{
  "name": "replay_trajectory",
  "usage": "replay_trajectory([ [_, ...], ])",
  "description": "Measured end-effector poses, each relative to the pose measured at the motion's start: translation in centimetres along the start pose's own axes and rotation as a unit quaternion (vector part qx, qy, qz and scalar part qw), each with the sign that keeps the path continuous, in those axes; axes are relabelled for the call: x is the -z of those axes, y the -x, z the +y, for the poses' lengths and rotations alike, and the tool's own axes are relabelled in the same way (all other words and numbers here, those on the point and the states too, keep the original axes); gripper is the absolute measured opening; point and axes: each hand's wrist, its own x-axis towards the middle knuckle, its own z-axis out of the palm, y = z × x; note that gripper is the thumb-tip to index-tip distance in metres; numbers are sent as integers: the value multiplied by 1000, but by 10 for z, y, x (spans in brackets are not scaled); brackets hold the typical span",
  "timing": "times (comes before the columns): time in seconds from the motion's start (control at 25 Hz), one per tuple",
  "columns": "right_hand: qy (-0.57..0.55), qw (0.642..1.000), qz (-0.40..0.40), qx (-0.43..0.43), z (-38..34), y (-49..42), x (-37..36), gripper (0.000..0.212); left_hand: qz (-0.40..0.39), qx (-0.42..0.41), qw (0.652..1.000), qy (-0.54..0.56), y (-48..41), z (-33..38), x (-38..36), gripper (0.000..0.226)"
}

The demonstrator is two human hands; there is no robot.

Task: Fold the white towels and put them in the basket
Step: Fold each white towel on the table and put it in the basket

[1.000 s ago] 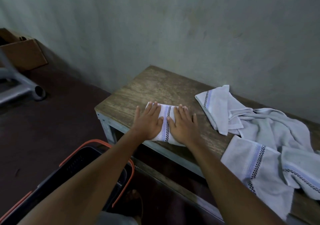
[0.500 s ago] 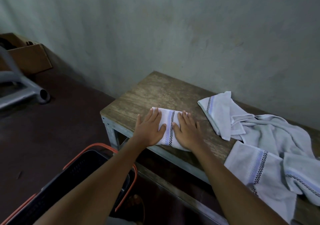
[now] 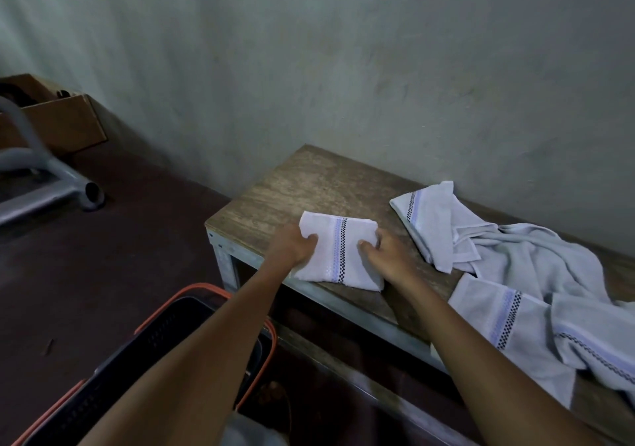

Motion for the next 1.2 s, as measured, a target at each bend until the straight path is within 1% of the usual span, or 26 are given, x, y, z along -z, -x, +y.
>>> replay_trajectory([
  [0.08,15,1000,-6,-10,-5,-5,-1,45,-19,13,999,27,0,2,0,41],
  [0.16,-4,999,-19,-50,-12,-8,1,40,-38,34,994,96,0,3,4,35],
  [0.28,-77,989,-43,-120,-18,-14,7,43,-61,71,973,209,5,6,8,26],
  [0.36,-134,982,-38,-130,-19,-13,11,30,-62,68,964,250,12,9,12,26],
  [0.44,-190,973,-25,-131,-21,-4,13,22,-39,44,965,255,21,10,15,24],
  [0.52,-232,965,-16,-124,-25,8,15,26,-3,21,965,263,39,11,22,19],
  [0.64,-265,959,-29,-99,-45,40,28,40,37,-13,956,291,78,13,42,26],
  [0.72,-281,956,-24,-82,-59,65,38,45,78,-25,951,297,112,17,61,26],
  [0.76,-285,956,-12,-71,-68,81,44,44,94,-27,949,300,131,19,70,27],
  [0.92,-304,952,35,-6,-101,148,66,27,145,-26,929,339,197,29,97,30],
  [1.08,-323,945,32,45,-128,198,75,32,195,10,911,364,240,29,125,44],
  [1.2,-321,945,26,64,-142,208,71,32,223,10,900,375,249,21,139,42],
])
